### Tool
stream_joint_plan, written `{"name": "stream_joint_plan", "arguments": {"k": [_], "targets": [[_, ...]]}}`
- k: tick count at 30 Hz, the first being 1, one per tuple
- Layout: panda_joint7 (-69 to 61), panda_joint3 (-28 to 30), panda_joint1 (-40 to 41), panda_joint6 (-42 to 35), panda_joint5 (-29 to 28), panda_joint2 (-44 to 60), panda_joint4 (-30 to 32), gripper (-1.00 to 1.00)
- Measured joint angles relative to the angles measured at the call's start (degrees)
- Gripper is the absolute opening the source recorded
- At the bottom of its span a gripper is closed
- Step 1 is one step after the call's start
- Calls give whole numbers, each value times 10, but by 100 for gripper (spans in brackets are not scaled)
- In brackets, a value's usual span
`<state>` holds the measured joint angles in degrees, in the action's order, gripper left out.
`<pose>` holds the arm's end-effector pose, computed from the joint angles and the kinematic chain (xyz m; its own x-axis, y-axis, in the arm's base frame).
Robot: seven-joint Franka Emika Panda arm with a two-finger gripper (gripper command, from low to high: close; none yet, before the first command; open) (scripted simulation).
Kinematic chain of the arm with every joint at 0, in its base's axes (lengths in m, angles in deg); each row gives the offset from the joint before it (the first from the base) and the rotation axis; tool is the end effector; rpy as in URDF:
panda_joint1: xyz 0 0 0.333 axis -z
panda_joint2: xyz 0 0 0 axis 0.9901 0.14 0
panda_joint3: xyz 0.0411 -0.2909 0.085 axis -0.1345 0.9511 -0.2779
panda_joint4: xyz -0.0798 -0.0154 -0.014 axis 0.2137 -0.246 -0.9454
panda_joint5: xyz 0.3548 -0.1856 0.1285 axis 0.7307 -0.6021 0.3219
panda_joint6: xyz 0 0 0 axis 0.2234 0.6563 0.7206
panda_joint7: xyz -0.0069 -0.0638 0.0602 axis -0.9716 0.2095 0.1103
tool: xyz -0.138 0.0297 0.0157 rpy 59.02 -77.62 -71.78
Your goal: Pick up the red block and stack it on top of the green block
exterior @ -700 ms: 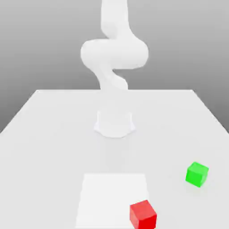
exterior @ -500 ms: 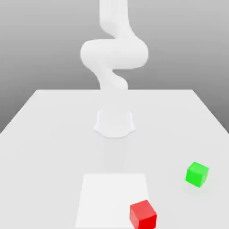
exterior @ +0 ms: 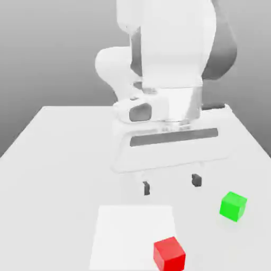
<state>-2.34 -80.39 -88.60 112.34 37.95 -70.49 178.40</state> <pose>0.5251 0.0667 0.2348 0.8856 -0.4512 0.1104 -0.4443 -0.8921 -0.0817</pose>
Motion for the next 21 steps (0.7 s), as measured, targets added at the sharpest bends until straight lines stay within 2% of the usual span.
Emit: {"name": "stream_joint_plan", "arguments": {"k": [4, 9, 10, 16, 21], "targets": [[-14, -4, -4, 30, -9, 83, 10, 0], [-14, -2, -7, 107, -15, 187, -1, 0], [-13, -2, -7, 118, -16, 199, -3, -100], [-12, -2, -7, 122, -17, 205, -4, -100], [-15, -5, -5, 57, -13, 127, 9, -100]]}}
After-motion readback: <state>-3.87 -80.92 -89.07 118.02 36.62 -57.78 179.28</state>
